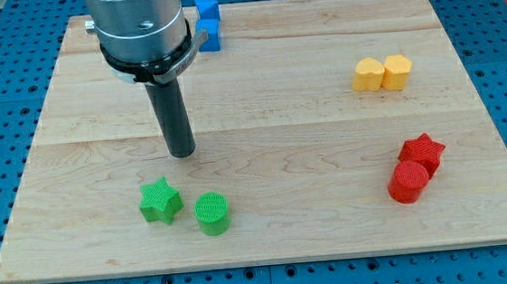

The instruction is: Keep yellow blocks in between blue blocks and red blocks

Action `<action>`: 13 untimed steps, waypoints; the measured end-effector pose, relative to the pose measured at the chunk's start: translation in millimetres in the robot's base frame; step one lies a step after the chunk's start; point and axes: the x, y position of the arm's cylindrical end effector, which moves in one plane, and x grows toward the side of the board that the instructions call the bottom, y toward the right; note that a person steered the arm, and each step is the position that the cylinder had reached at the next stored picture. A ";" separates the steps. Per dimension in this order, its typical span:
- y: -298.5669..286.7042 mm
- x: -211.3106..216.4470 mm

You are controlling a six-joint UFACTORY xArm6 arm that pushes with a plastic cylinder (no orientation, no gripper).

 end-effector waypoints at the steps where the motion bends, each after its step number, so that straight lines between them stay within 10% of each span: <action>1: 0.0 0.1; 4: 106.5 -135.5; 9: 249.9 -177.1; 12: 292.0 -45.7; 13: 281.9 -63.8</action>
